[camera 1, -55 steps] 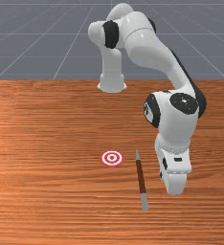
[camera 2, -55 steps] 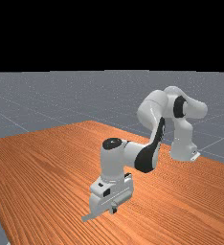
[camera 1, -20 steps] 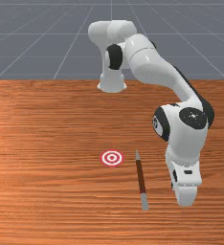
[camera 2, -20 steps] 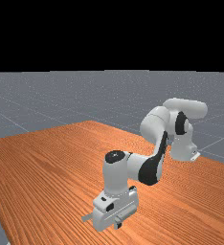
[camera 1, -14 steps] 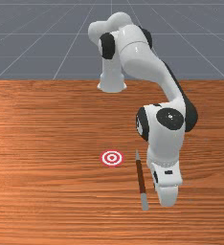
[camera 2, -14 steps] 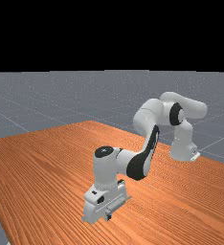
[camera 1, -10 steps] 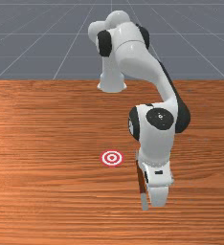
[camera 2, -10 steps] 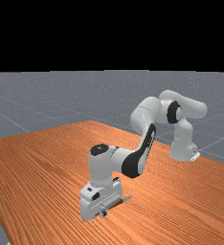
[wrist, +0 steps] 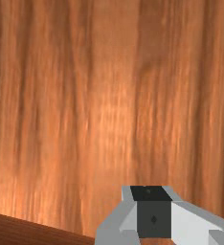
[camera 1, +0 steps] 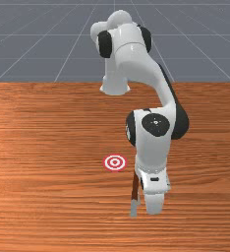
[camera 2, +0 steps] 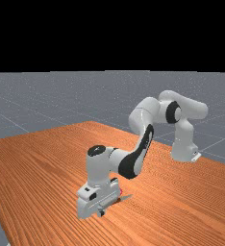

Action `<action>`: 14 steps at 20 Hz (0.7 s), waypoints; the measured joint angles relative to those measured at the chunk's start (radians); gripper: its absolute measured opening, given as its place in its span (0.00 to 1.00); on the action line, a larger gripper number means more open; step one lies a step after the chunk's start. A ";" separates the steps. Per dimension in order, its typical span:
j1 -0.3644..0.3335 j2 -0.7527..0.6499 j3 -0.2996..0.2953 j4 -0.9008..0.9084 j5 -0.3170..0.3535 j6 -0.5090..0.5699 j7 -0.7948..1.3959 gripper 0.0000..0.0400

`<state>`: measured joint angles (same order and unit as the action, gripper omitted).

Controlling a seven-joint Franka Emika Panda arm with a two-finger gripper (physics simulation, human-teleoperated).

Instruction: Pick up the pen and put it to the marker

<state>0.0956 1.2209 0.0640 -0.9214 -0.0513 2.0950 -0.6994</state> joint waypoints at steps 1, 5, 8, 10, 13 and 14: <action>-0.003 -0.002 0.002 -0.005 -0.002 0.002 -0.016 0.00; -0.043 -0.023 0.007 -0.043 -0.009 0.018 -0.099 0.00; -0.056 -0.048 -0.020 -0.088 -0.014 0.037 -0.056 0.00; -0.059 -0.115 -0.022 -0.217 -0.017 0.099 -0.050 0.00; -0.080 -0.192 -0.004 -0.365 -0.016 0.170 -0.102 0.00; -0.095 -0.194 -0.002 -0.368 -0.018 0.172 -0.130 0.00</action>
<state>0.0009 1.0271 0.0621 -1.2893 -0.0696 2.2668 -0.8298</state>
